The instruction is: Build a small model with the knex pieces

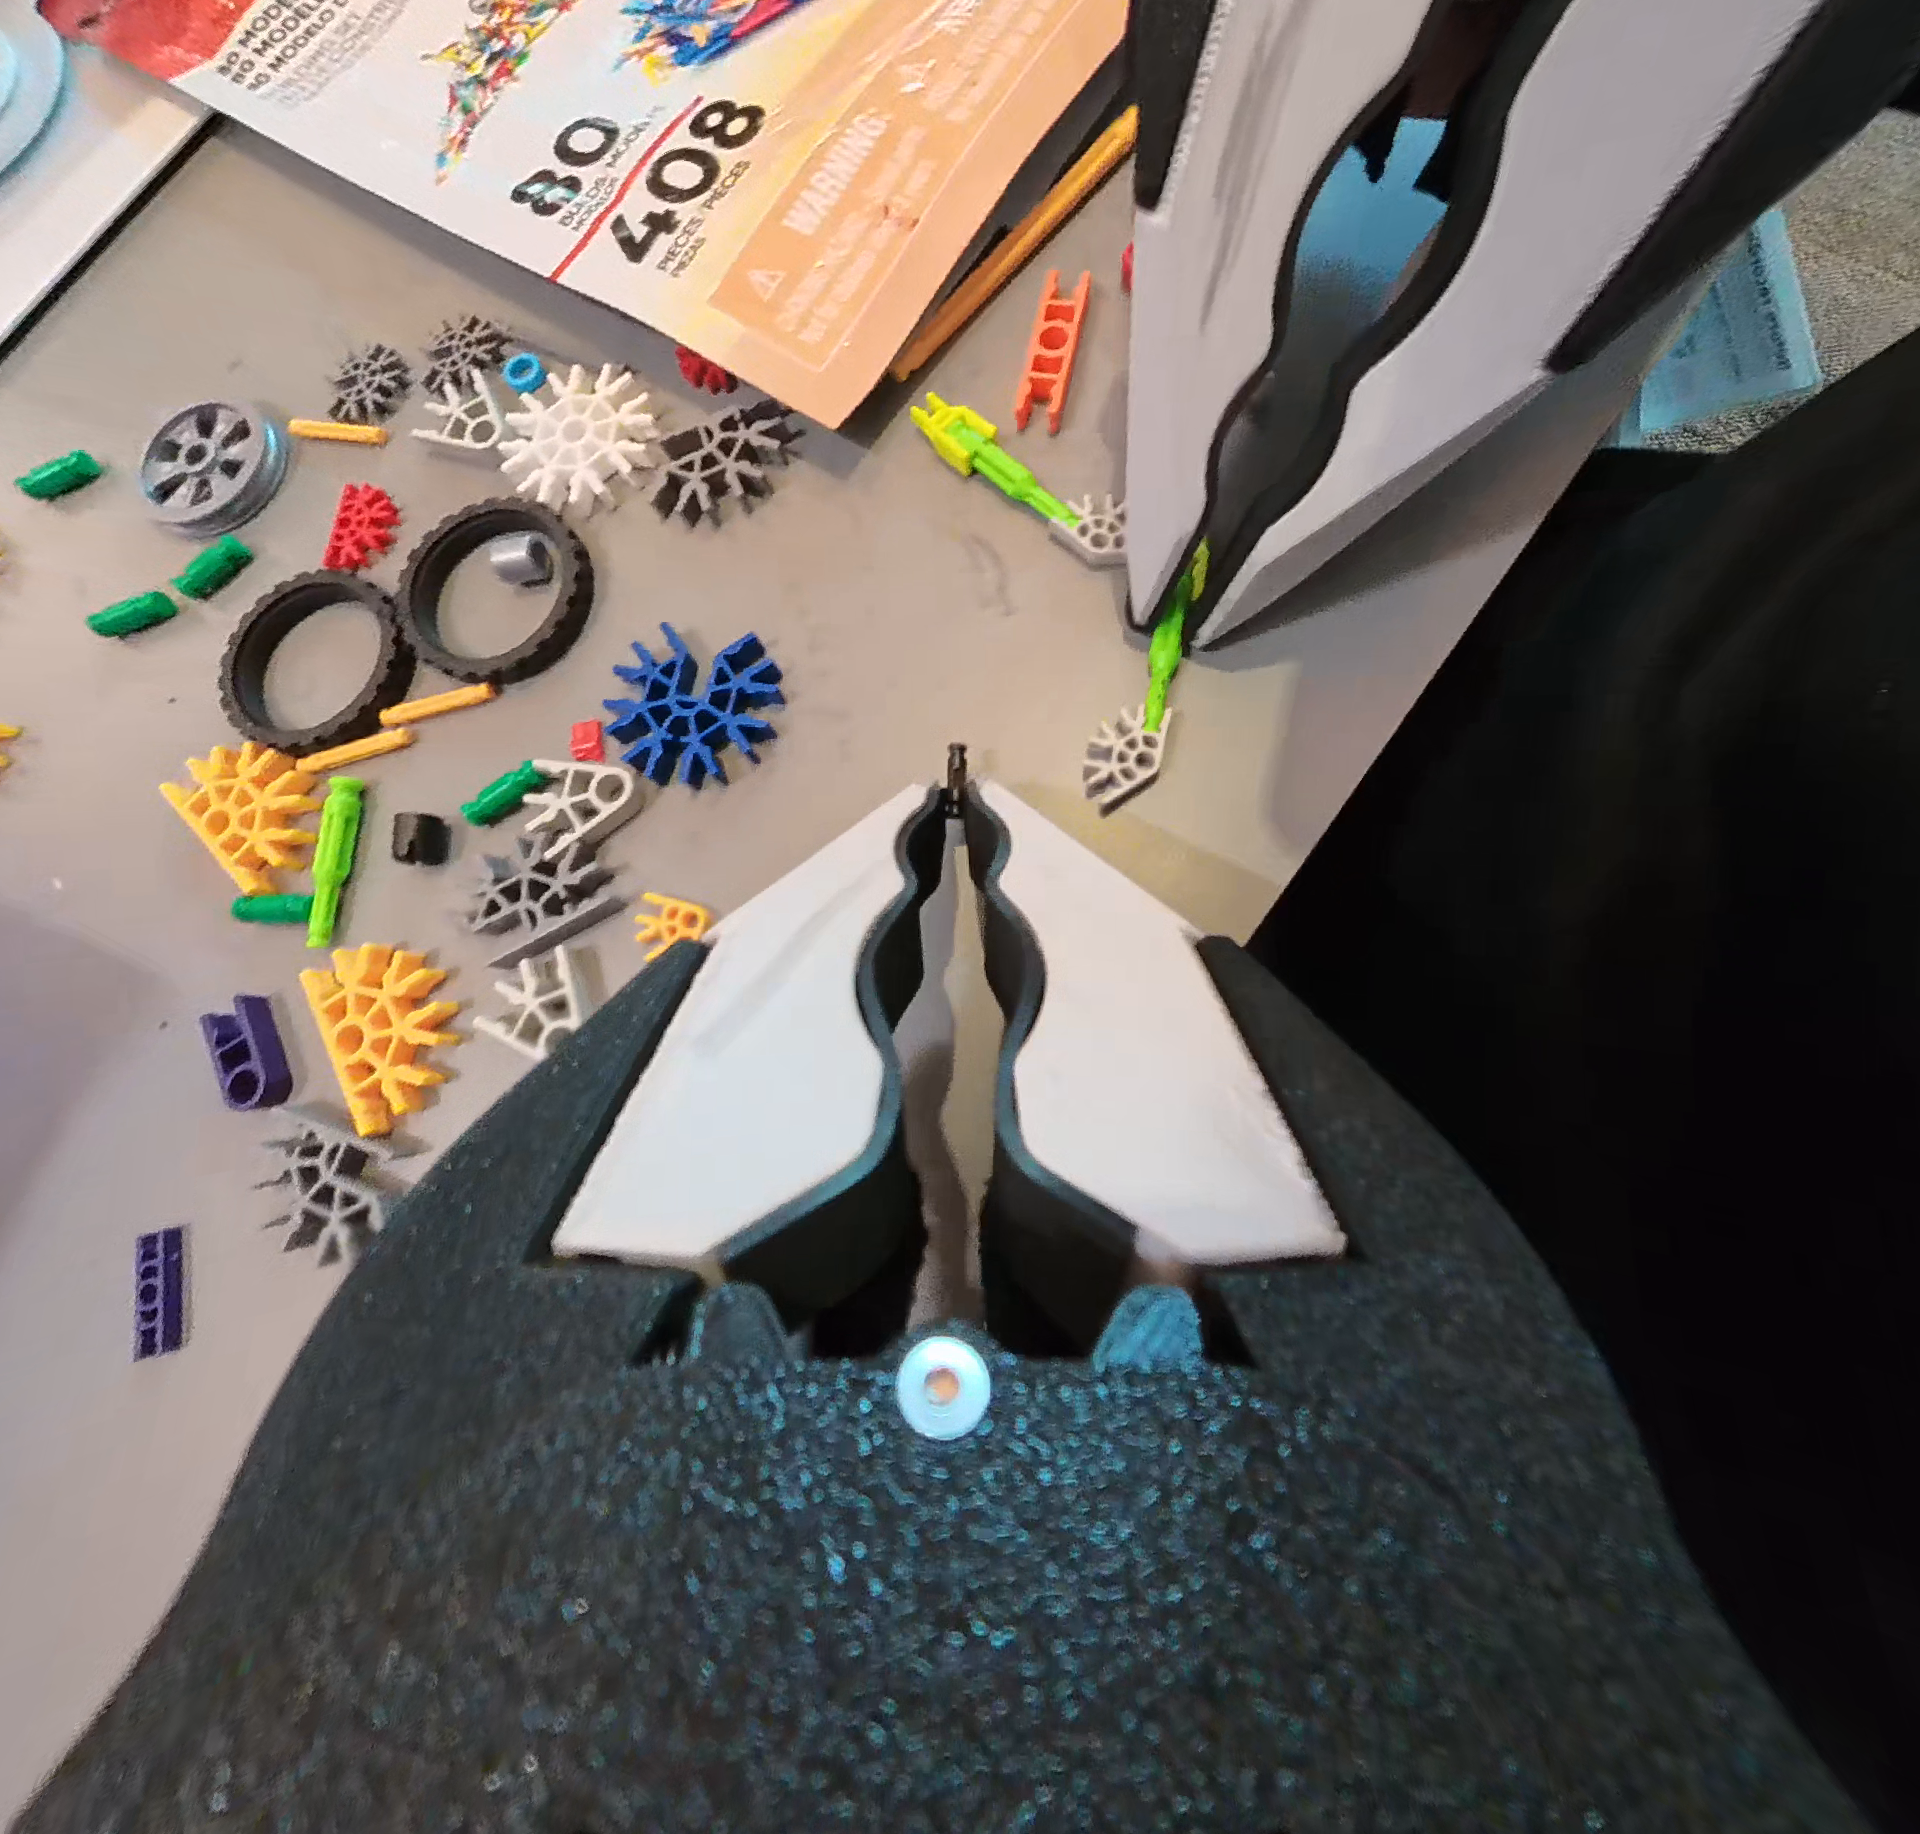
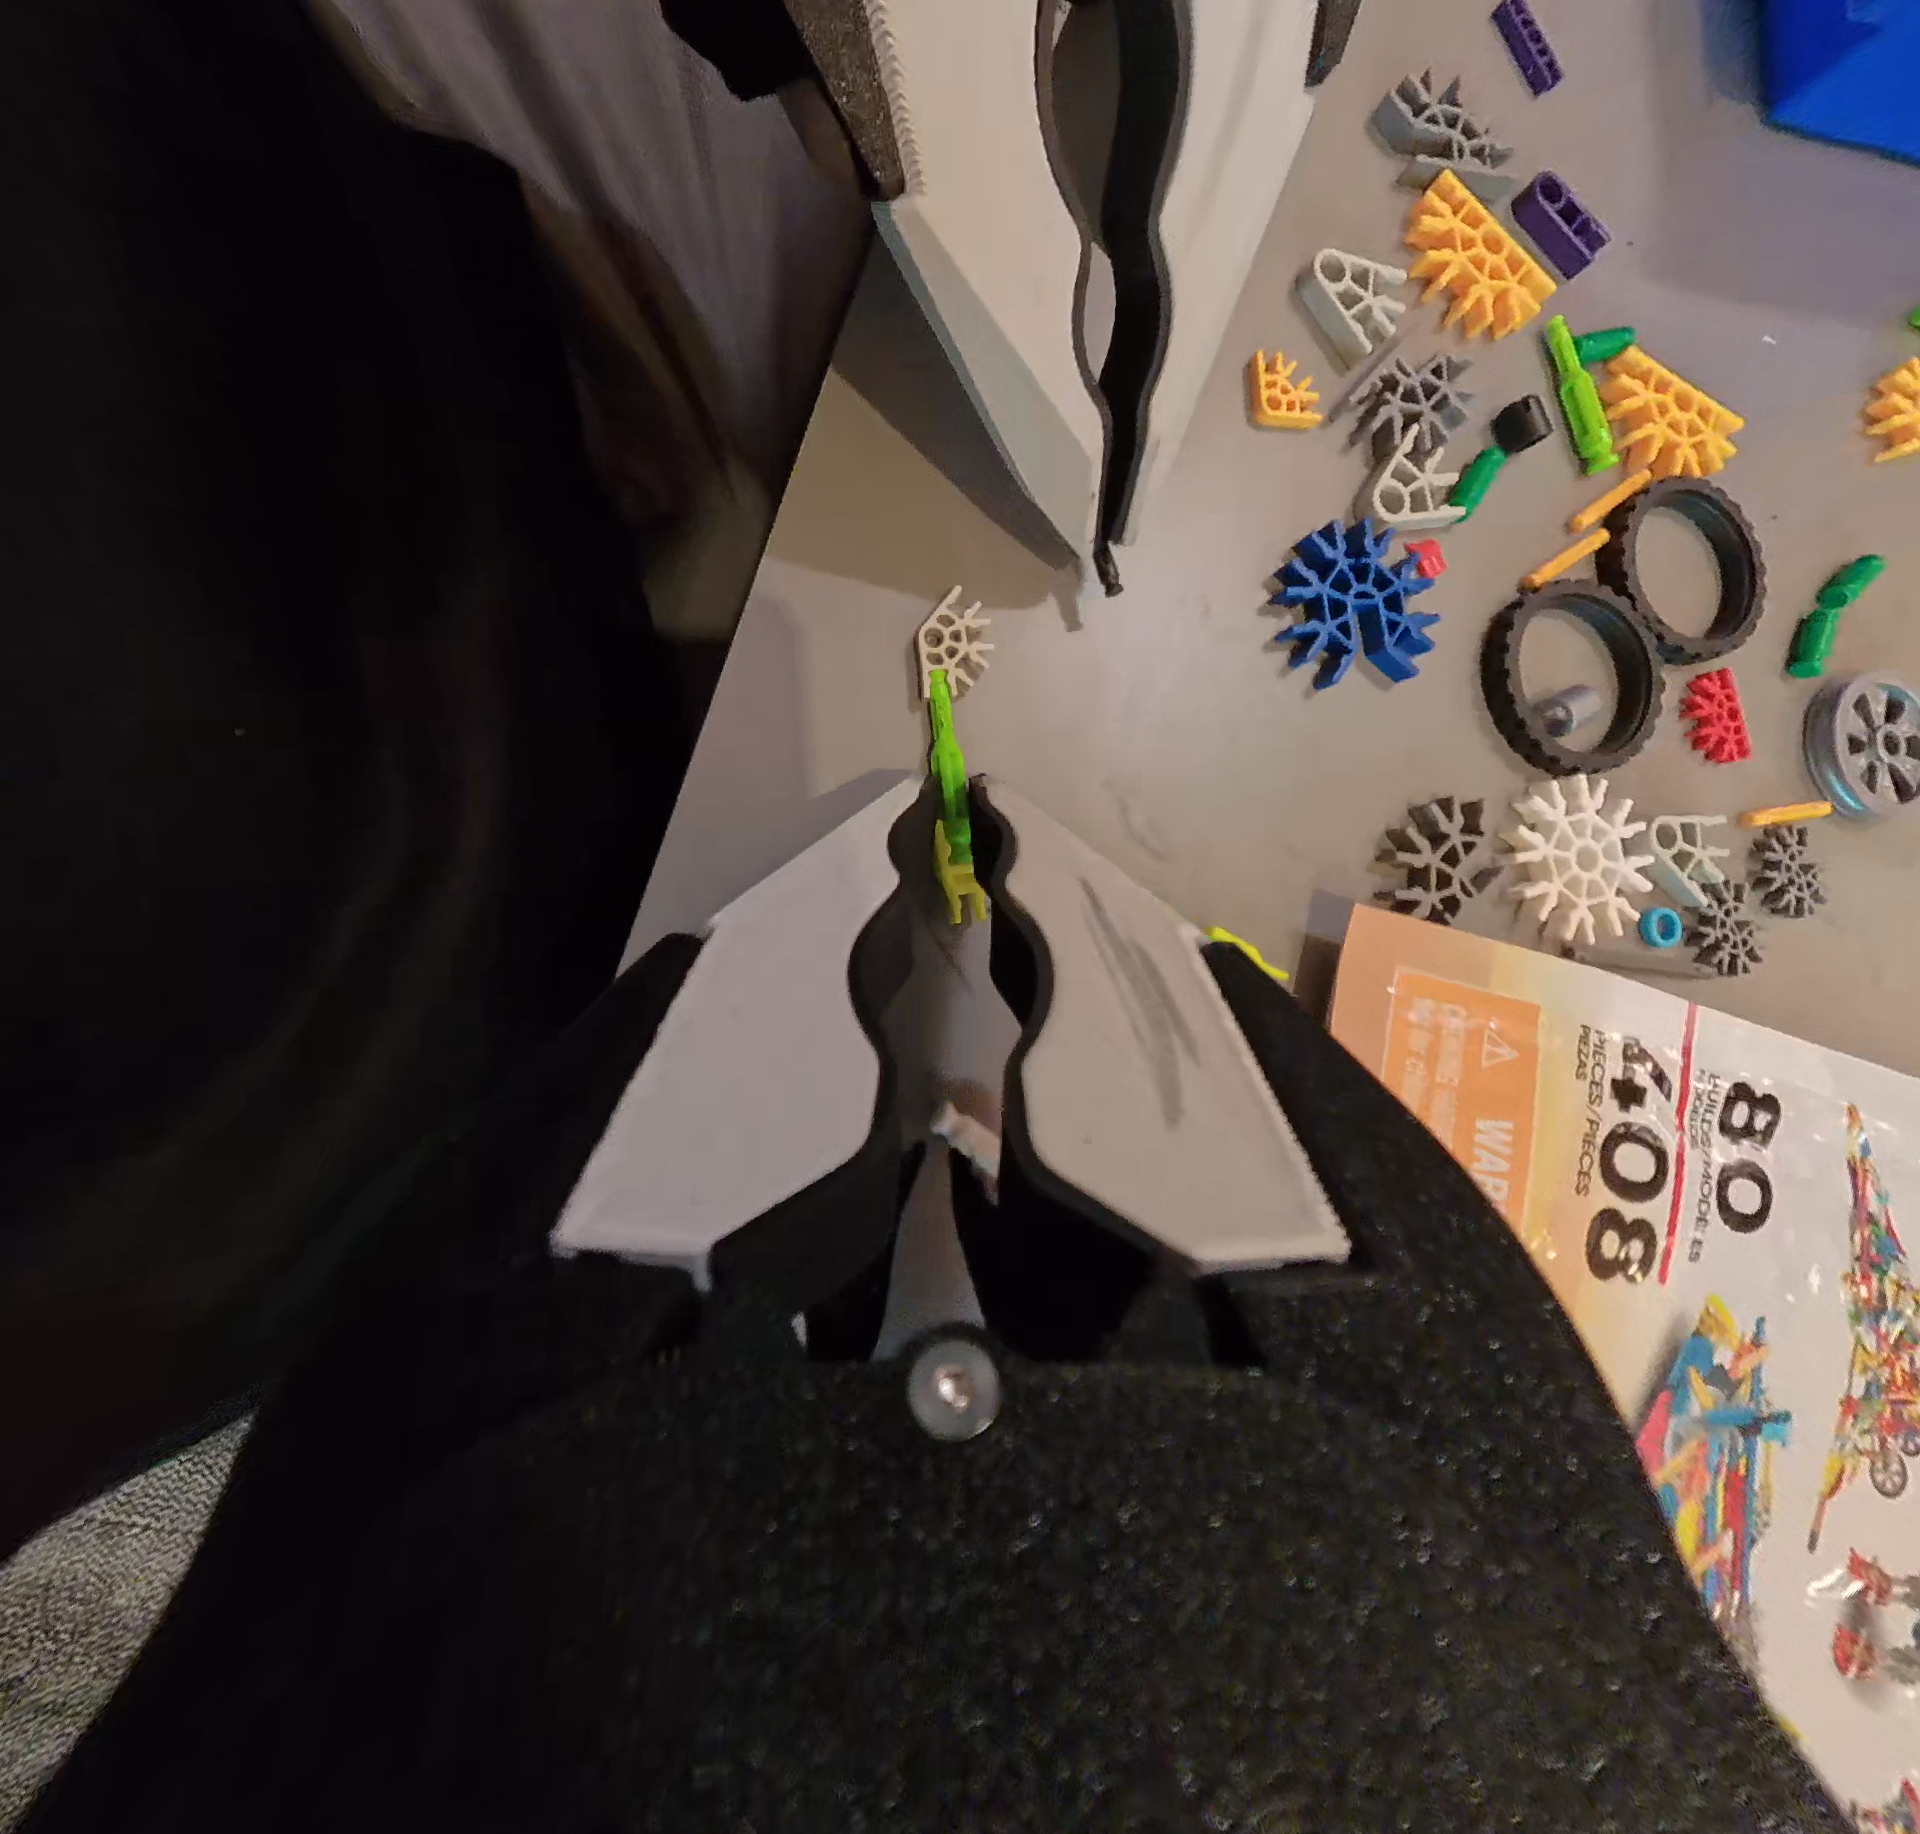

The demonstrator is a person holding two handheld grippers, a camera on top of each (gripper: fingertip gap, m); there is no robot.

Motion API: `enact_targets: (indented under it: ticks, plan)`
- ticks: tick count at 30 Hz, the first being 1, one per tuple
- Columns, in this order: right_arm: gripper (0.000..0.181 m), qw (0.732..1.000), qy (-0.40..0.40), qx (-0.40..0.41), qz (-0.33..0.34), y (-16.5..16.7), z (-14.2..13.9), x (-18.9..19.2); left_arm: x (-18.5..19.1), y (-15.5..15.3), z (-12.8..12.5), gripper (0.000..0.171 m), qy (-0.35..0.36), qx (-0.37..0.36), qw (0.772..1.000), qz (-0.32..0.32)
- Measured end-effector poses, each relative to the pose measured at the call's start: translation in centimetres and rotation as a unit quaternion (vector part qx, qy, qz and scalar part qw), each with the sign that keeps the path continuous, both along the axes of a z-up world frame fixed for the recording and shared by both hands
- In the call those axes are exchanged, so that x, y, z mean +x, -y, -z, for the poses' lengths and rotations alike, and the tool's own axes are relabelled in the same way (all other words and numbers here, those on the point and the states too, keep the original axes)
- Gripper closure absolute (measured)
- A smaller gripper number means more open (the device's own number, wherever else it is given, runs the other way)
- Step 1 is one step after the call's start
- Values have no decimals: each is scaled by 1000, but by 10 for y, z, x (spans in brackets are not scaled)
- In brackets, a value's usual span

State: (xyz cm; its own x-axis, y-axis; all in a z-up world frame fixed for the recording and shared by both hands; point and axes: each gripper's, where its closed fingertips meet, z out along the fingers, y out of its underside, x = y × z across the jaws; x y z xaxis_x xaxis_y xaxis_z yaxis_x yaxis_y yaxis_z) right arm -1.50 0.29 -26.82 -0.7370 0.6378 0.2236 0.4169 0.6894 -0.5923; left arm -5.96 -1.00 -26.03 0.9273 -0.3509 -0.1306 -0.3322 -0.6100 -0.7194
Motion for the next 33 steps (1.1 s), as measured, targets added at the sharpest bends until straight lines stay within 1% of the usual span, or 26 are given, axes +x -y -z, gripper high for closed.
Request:
enact_targets:
  ticks: [3,6,10,12,15,16,18,20,23,25,27,31,33]
  plan:
    - [175,1000,-3,-11,2,3,-3,-4,-5,3,-6,170,13,9,1000,-4]
    - [173,999,-13,-38,18,0,-15,-10,-5,4,-13,171,27,27,999,-9]
    - [175,994,-8,-103,40,3,-31,-22,1,4,-18,170,-11,52,999,0]
    - [174,994,-5,-99,44,-3,-32,-25,5,5,-15,170,-9,44,999,1]
    - [173,994,4,-101,46,-8,-34,-25,8,5,-15,170,17,53,998,1]
    - [172,994,2,-96,48,-10,-34,-26,6,6,-14,170,4,54,999,6]
    - [173,995,2,-79,56,-19,-34,-24,6,10,-14,170,-32,54,997,40]
    - [173,994,3,-91,59,-20,-37,-20,8,14,-14,170,-49,55,994,76]
    - [173,995,11,-85,56,-13,-33,-13,8,18,-13,170,-75,50,988,123]
    - [173,996,14,-78,46,-2,-28,-9,10,19,-10,170,-82,46,984,154]
    - [173,997,12,-67,43,6,-23,-9,8,18,-8,170,-107,42,978,176]
    - [174,998,1,-41,41,12,-16,-13,13,20,-5,170,-116,34,965,231]
    - [176,998,2,-43,34,15,-14,-13,16,21,-4,170,-112,35,960,256]
